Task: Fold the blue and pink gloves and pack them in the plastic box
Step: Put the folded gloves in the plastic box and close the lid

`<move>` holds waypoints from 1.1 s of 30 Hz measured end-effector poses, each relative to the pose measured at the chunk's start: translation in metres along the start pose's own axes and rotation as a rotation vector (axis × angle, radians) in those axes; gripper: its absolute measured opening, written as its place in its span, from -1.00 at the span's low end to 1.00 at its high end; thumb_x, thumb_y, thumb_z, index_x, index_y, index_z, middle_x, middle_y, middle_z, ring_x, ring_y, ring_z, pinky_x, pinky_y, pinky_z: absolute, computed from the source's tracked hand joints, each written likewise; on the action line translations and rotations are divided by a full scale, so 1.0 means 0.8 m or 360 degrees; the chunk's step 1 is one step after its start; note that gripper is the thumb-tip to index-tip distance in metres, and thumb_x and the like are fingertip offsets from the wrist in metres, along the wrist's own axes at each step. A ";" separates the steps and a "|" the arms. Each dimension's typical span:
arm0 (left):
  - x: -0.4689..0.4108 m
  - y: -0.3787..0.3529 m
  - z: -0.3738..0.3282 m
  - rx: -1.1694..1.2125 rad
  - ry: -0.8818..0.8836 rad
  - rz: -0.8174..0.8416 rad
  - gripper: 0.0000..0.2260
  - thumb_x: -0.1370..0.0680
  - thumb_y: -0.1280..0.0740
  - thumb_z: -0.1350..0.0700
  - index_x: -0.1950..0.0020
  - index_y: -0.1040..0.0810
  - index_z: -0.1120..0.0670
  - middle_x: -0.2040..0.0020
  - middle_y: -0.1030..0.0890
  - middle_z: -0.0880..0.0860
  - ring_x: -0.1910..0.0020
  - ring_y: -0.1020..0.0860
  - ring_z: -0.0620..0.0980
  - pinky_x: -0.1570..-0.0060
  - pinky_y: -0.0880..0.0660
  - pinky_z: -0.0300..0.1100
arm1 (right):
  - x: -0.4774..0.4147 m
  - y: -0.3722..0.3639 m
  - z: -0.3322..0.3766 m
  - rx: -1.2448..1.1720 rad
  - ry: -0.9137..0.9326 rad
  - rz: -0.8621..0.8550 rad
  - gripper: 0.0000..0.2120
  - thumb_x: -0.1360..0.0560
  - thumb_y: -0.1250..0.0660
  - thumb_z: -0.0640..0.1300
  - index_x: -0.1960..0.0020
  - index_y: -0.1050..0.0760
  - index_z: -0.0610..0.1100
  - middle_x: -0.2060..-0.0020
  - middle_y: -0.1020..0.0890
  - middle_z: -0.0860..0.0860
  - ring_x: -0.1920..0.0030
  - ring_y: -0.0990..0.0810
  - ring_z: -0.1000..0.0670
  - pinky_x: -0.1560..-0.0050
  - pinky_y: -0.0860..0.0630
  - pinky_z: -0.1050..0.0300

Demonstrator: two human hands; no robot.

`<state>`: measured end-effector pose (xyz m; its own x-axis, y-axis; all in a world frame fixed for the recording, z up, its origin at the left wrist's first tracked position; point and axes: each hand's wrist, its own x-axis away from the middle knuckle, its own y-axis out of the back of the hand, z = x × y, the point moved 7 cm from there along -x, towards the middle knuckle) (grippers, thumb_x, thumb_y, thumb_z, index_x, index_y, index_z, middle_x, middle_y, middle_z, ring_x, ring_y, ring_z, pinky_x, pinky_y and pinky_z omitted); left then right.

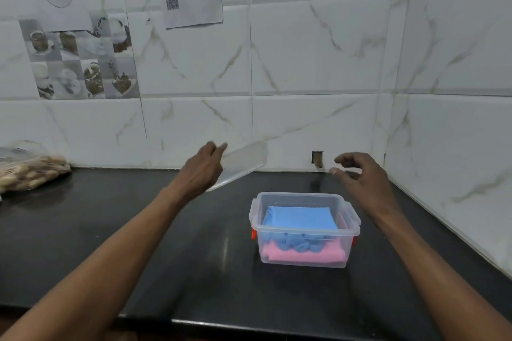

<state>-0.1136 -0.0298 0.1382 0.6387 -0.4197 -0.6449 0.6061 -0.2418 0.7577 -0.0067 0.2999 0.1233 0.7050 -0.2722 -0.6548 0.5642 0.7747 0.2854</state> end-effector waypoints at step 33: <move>0.036 0.004 -0.102 0.0920 0.0951 0.0385 -0.79 -0.47 -0.34 0.12 0.28 -0.53 0.24 0.49 -0.58 0.13 0.55 -0.61 0.10 0.40 -0.61 -0.14 | 0.016 -0.006 -0.017 0.0739 -0.0548 0.0328 -0.73 -0.53 -0.25 -0.14 0.25 -0.48 -0.30 0.36 -0.56 -0.13 0.30 -0.56 -0.12 0.41 -0.31 0.15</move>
<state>-0.0548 0.0289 0.1138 0.9593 -0.0263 -0.2810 0.1888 -0.6803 0.7082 -0.0062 0.3003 0.1040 0.8742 -0.3719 -0.3121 0.4751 0.5227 0.7079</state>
